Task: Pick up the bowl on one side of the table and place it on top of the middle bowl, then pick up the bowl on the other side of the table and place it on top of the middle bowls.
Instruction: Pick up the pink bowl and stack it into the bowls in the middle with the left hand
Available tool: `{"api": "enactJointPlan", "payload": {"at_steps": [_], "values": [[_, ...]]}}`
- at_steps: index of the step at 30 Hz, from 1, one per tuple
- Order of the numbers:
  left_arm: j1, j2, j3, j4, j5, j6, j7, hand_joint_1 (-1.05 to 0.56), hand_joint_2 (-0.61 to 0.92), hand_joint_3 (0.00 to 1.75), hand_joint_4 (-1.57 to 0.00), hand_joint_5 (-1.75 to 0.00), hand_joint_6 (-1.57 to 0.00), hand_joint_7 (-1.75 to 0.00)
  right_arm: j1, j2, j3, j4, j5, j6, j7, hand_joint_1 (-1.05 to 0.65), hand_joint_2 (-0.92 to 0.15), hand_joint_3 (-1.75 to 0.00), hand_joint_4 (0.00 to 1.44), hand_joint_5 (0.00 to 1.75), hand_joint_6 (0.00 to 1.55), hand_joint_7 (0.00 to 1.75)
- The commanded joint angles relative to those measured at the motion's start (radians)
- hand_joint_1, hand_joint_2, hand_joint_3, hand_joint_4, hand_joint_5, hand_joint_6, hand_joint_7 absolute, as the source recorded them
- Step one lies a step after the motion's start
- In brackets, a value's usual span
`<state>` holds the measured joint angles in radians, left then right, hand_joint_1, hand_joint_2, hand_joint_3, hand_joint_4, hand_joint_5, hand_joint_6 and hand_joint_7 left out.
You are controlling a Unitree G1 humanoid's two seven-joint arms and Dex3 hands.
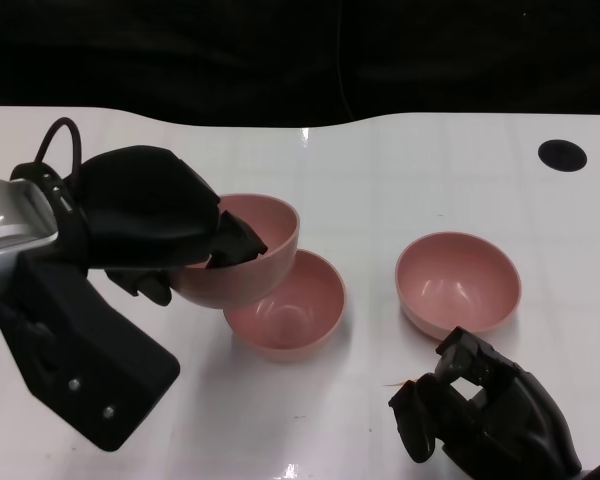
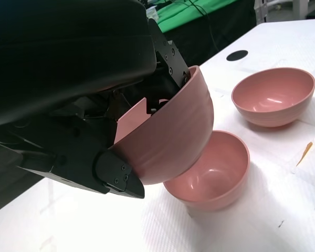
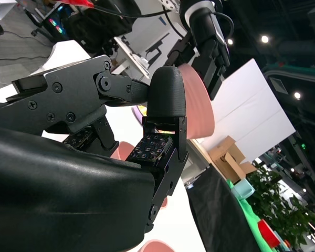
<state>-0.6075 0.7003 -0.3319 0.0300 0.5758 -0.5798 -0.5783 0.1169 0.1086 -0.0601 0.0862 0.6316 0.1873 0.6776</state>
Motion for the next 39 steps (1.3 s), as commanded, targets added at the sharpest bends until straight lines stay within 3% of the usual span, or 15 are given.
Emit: {"api": "enactJointPlan", "payload": {"at_steps": [1, 6, 7, 9, 12, 17, 19, 21, 23, 25, 39], "values": [[-0.029, -0.008, -0.013, 0.029, 0.008, -0.02, -0.003, -0.15, 0.9, 0.01, -0.69, -1.72, -0.67, -1.35, 0.007, 0.007, -0.003, 0.0, -0.003, -0.026, -0.001, -0.22, -0.8, -0.5, 0.92, 1.74, 0.99, 1.16], [-0.048, -0.039, -0.023, 0.083, 0.03, -0.057, 0.038, -0.16, 0.9, 0.0, -0.69, -1.74, -0.68, -1.37, 0.011, 0.015, 0.001, 0.0, -0.006, -0.034, -0.01, -0.21, -0.8, -0.5, 0.93, 1.72, 0.99, 1.16], [-0.054, -0.045, -0.026, 0.095, 0.038, -0.074, 0.049, -0.18, 0.89, 0.0, -0.79, -1.48, -0.79, -1.04, 0.012, 0.016, 0.002, -0.001, -0.009, -0.036, -0.013, -0.21, -0.77, -0.55, 0.94, 1.72, 0.98, 1.19], [-0.069, -0.052, -0.034, 0.115, 0.047, -0.096, 0.052, -0.2, 0.89, 0.0, -0.9, -1.18, -1.01, -0.52, 0.012, 0.018, 0.003, 0.002, -0.011, -0.04, -0.013, -0.21, -0.75, -0.6, 0.94, 1.72, 0.97, 1.21], [-0.088, -0.056, -0.046, 0.13, 0.051, -0.109, 0.036, -0.23, 0.9, 0.01, -0.92, -1.12, -1.08, -0.36, 0.01, 0.02, 0.003, 0.007, -0.01, -0.043, -0.009, -0.2, -0.74, -0.63, 0.94, 1.72, 0.97, 1.21], [-0.107, -0.068, -0.06, 0.156, 0.05, -0.127, 0.041, -0.23, 0.91, 0.01, -0.91, -1.12, -1.09, -0.34, 0.007, 0.022, 0.003, 0.012, -0.014, -0.05, -0.008, -0.2, -0.73, -0.65, 0.94, 1.73, 0.96, 1.22], [-0.13, -0.085, -0.076, 0.185, 0.053, -0.148, 0.048, -0.24, 0.92, 0.09, -0.96, -0.98, -1.06, -0.49, 0.004, 0.023, 0.005, 0.017, -0.016, -0.053, -0.008, -0.2, -0.72, -0.67, 0.93, 1.74, 0.95, 1.24], [-0.142, -0.096, -0.084, 0.207, 0.055, -0.161, 0.052, -0.24, 0.92, 0.11, -0.98, -0.95, -1.05, -0.55, 0.002, 0.024, 0.005, 0.02, -0.016, -0.055, -0.008, -0.2, -0.72, -0.67, 0.93, 1.75, 0.95, 1.26], [-0.15, -0.105, -0.089, 0.225, 0.057, -0.169, 0.057, -0.23, 0.92, 0.11, -0.92, -1.13, -0.95, -0.78, 0.001, 0.025, 0.006, 0.024, -0.017, -0.058, -0.007, -0.2, -0.72, -0.67, 0.94, 1.74, 0.95, 1.26], [-0.153, -0.107, -0.089, 0.233, 0.058, -0.175, 0.058, -0.23, 0.92, 0.11, -0.91, -1.17, -0.91, -0.86, 0.0, 0.025, 0.006, 0.025, -0.017, -0.058, -0.007, -0.2, -0.72, -0.67, 0.94, 1.74, 0.95, 1.26], [-0.155, -0.109, -0.088, 0.24, 0.06, -0.182, 0.061, -0.23, 0.92, 0.11, -0.9, -1.19, -0.89, -0.9, 0.0, 0.025, 0.006, 0.026, -0.017, -0.059, -0.007, -0.2, -0.73, -0.65, 0.94, 1.74, 0.95, 1.26]]}}
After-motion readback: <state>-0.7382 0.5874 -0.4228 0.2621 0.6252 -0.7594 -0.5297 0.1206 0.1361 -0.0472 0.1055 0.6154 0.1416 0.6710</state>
